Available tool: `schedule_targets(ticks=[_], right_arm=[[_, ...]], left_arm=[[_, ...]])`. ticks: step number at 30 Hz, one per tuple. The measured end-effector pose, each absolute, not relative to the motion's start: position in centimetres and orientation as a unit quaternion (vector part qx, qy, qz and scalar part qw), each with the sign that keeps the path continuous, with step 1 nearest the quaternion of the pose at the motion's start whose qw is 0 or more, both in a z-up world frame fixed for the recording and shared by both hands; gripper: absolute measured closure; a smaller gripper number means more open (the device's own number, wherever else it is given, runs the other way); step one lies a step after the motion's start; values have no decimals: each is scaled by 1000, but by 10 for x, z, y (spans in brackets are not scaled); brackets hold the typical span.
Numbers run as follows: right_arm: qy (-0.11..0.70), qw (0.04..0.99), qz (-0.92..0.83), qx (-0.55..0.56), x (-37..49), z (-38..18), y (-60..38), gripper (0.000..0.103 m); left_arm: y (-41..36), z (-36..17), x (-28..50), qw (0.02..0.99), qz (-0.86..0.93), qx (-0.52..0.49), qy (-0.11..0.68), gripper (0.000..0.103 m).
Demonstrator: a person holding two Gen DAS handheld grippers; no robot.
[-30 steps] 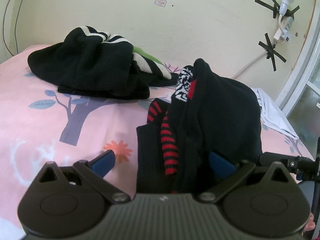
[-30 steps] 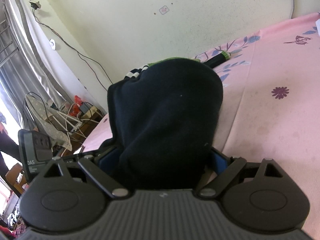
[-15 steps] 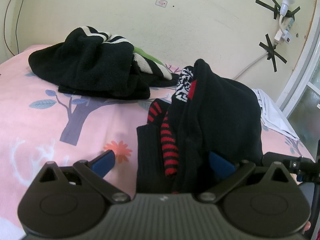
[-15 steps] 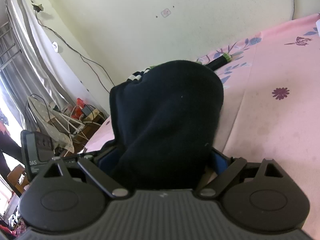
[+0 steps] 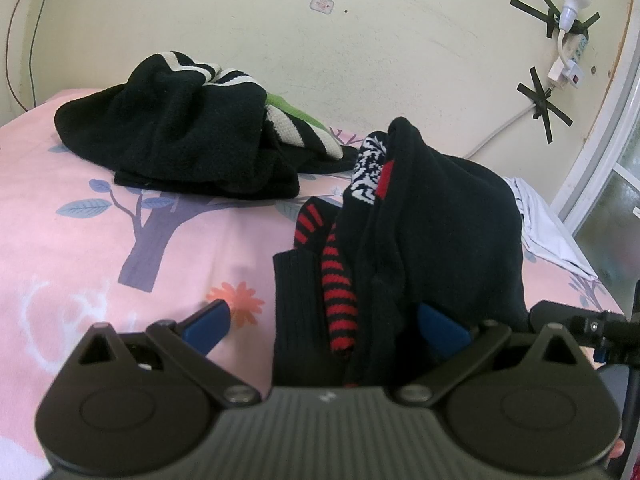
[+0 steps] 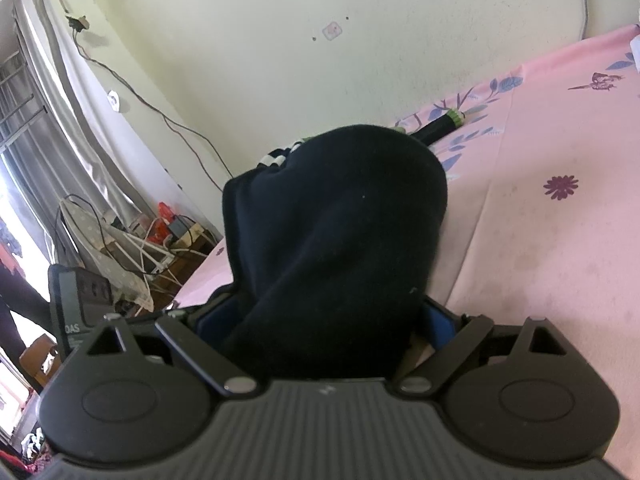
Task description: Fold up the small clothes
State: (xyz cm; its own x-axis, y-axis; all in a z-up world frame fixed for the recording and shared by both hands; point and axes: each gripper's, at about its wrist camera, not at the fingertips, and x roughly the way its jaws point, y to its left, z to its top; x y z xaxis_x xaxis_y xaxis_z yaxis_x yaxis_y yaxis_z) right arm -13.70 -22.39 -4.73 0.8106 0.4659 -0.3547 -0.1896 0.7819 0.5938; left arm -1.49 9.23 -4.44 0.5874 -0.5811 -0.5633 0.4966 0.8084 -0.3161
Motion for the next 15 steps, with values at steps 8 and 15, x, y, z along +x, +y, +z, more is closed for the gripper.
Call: schedule_targets(ticks=[8,15], right_arm=[[247,910,181,280,-138,-48,-225,16],[244,910,182,283,-138,-48,-225,16]], left_arm=[[93,-44,-15,888,-305,-63,338,0],[92,-44,-15,888,-305,-62,338,0]])
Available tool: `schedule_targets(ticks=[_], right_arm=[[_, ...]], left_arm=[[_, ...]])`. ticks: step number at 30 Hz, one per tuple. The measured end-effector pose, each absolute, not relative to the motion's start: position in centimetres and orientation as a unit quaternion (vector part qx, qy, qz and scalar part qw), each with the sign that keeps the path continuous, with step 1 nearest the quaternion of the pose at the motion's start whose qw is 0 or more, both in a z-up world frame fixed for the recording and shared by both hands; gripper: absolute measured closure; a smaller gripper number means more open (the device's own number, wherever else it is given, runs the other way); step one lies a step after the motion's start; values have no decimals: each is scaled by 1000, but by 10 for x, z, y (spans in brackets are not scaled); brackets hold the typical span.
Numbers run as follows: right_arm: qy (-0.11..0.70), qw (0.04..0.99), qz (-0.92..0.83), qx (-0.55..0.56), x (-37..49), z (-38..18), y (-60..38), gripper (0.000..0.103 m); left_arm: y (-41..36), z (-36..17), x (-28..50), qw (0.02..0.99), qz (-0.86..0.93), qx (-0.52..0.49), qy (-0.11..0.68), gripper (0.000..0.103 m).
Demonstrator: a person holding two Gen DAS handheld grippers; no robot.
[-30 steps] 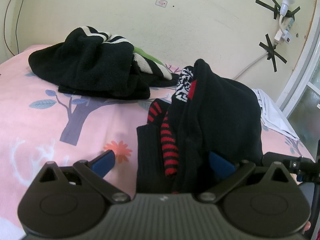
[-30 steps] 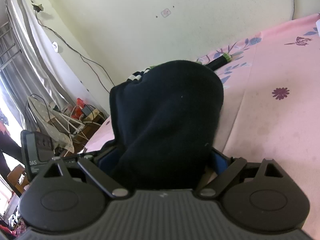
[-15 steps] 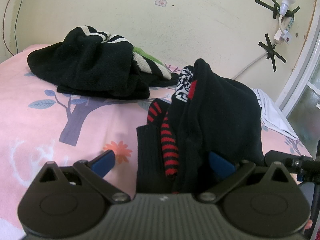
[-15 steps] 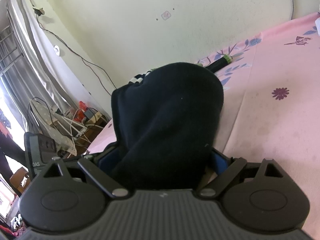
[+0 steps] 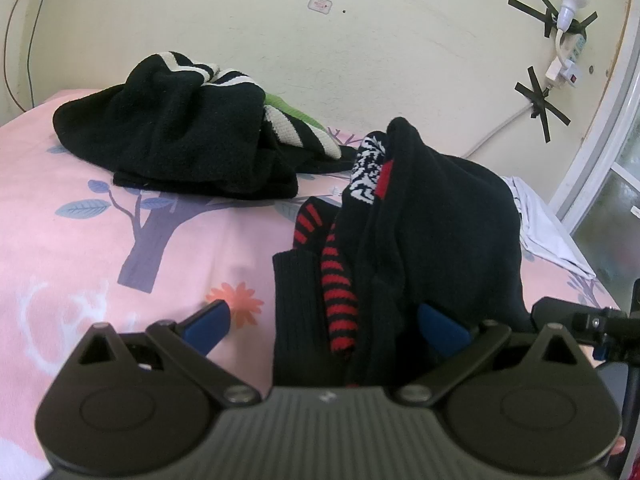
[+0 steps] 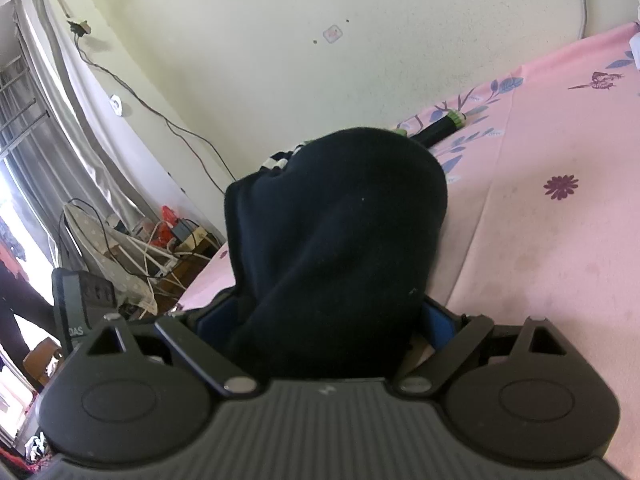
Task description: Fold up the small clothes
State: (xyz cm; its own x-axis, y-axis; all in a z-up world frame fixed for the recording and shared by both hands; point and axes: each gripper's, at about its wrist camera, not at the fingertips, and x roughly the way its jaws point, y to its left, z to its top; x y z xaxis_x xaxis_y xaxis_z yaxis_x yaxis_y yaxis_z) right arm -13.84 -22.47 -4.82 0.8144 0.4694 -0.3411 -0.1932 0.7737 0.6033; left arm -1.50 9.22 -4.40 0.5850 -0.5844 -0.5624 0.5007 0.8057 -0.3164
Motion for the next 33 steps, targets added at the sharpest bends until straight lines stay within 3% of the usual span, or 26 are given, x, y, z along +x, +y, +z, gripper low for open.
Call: schedule_targets(ticks=[6,13,15,16,18,20,24,33], right_arm=[[239,908,182,292,-137,-49,-226,16],[292,907,171,250,-99,-40,-200,12],[293,906,161,260,-101,-40,-205,29],[291,906,160,260,-104,-40,-207,34],[280,909,169,258,-112,-35,-212,64],[268,916,177,240,-118,-26,-216,71],[227,938,160,208,-129,-3,-240,72],[112,975,12,189,-137,74,-424,72]], left_arm=[[93,-43,-15,886,-306,-67,341,0],[89,-44,-4,859,-347,-113,360,0],[86,-43,-3,855,-350,-114,364,2],[84,-43,-3,852,-356,-116,367,10],[73,-40,-6,852,-353,-100,373,14],[63,-35,-5,848,-357,-95,379,16],[29,-12,14,816,-409,-134,386,31],[-207,73,65,785,-532,-65,310,31]])
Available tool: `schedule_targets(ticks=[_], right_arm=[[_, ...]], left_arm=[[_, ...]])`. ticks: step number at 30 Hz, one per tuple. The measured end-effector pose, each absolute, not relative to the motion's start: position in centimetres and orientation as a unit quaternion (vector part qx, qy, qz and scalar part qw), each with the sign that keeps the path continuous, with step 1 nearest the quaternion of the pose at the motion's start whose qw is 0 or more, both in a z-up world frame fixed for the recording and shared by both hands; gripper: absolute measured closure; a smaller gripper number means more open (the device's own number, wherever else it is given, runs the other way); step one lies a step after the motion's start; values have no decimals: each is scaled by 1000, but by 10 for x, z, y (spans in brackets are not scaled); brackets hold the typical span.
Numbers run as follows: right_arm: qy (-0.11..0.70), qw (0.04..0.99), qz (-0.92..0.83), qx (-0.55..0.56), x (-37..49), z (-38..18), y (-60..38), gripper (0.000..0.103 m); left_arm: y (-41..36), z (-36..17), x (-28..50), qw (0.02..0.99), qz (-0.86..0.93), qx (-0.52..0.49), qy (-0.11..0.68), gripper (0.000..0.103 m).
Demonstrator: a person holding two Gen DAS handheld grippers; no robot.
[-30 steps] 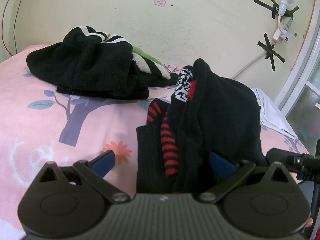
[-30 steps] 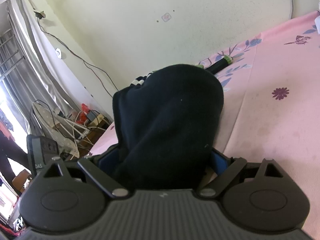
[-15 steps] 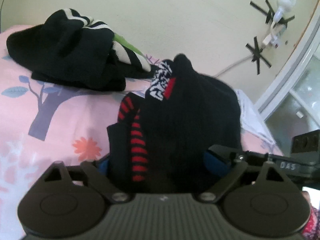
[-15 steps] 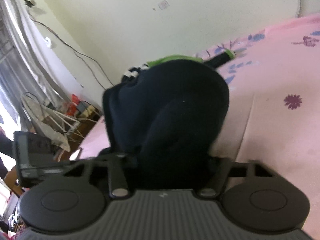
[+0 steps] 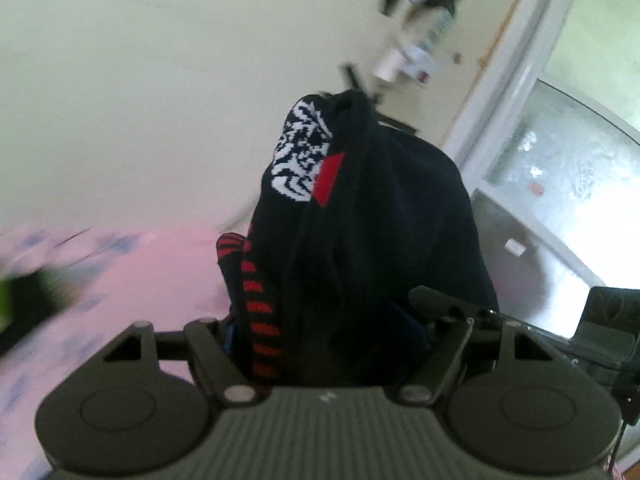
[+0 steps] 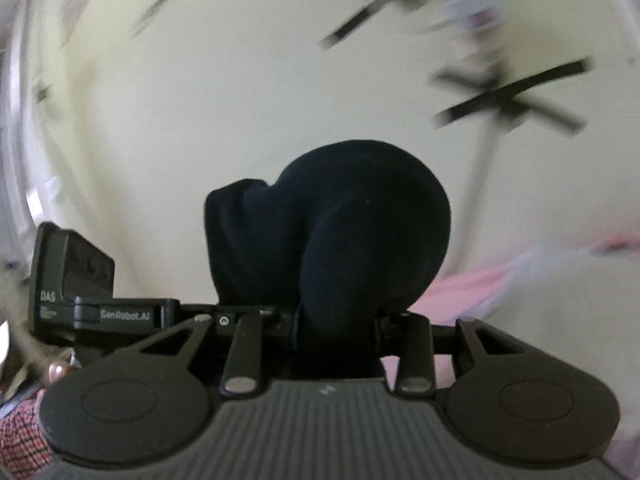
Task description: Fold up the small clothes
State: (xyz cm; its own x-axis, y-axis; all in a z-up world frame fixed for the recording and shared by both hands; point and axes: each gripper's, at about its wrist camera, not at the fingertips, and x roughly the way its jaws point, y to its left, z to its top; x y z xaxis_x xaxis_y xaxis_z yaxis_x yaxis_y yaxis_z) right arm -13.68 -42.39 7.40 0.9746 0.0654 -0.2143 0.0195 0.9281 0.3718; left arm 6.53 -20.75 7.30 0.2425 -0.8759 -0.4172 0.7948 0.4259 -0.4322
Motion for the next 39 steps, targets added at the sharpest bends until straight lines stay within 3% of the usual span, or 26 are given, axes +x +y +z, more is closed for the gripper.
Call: schedule_targets(ticks=[4,8,11,12,21,29,39], right_arm=[[131,971,-49,194,-115,70,-507,70],[207,951,-133,185,-77,24,-558,65],[210,940,-202,174,-75,2,-566,28],[200,941,-210,175,-81,1,-564,26],[83,942,-205,254,-177,24,-501,18],[114,939,-168,280,-226,-22,-385,17],[151,920,-197,303,-253,-51,-320,17]], left_arm=[[-312,60,92,774,-538,-52,330,27],[-382,10,108,798,-466,-1,383,18],[-390,-13,107,791,-458,-4,405,2],[-387,-14,105,790,-459,-6,407,2],[-303,17,43,835,-443,38,324,0],[-218,1,-28,868,-382,123,293,0],[-144,-18,-51,891,-330,112,292,0]])
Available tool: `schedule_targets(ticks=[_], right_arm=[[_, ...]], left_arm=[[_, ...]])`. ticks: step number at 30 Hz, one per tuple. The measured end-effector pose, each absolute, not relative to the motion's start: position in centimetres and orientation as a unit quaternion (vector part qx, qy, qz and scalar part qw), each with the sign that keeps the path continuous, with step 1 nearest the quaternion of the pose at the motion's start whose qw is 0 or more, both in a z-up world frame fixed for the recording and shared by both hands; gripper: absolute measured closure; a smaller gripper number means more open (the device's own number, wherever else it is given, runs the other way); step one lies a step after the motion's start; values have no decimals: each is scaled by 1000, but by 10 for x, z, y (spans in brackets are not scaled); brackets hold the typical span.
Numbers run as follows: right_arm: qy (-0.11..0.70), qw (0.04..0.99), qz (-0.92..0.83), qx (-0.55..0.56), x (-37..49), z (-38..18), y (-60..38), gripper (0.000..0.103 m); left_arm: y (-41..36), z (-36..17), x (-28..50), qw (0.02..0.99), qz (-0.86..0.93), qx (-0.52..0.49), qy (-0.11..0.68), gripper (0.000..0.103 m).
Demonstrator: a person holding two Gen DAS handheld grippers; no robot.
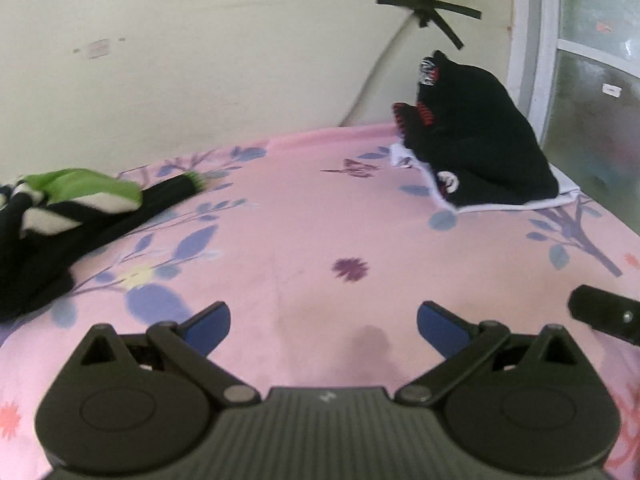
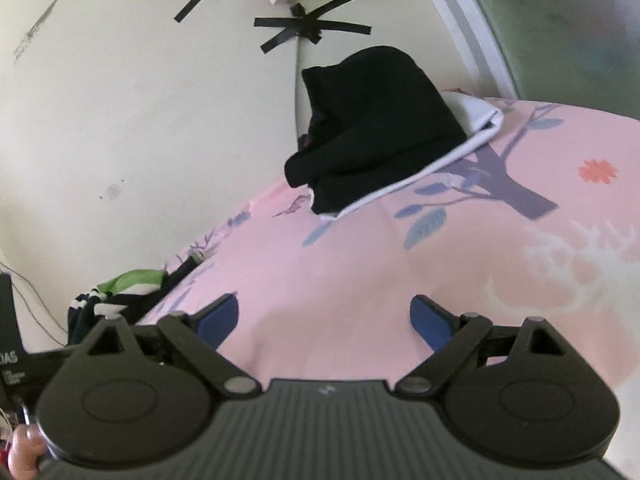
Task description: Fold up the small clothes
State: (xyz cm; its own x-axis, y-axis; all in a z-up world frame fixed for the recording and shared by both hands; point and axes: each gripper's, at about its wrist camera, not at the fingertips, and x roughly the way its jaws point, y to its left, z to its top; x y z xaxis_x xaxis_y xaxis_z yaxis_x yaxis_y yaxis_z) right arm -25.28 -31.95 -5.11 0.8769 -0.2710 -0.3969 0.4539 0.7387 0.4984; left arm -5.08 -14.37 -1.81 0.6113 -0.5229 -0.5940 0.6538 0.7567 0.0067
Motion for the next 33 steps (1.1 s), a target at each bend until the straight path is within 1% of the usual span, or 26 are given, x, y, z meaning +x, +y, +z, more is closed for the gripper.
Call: schedule_targets(ticks=[10,17,20,25,33], right_arm=[[145,919,-230,284,-253,-46,-305,17],[129,920,-250,274,-237,-44,-314,17],[144,916,-249,281,-233,-53,-316,17],[129,920,-234,285,-236,-53,-316,17],[126,922,-220,291,-236,-53,-317,17]], left_arm=[[-118,-24,-53,901,-314,92,284,0],[-116,-23,-54,916,-291,84,264,0],[-116,-24,-53,913,-297,82,267,0],[-119,-24,-55,912,-296,96,269,0],[-111,-17,-65,919,-309,91,229,0]])
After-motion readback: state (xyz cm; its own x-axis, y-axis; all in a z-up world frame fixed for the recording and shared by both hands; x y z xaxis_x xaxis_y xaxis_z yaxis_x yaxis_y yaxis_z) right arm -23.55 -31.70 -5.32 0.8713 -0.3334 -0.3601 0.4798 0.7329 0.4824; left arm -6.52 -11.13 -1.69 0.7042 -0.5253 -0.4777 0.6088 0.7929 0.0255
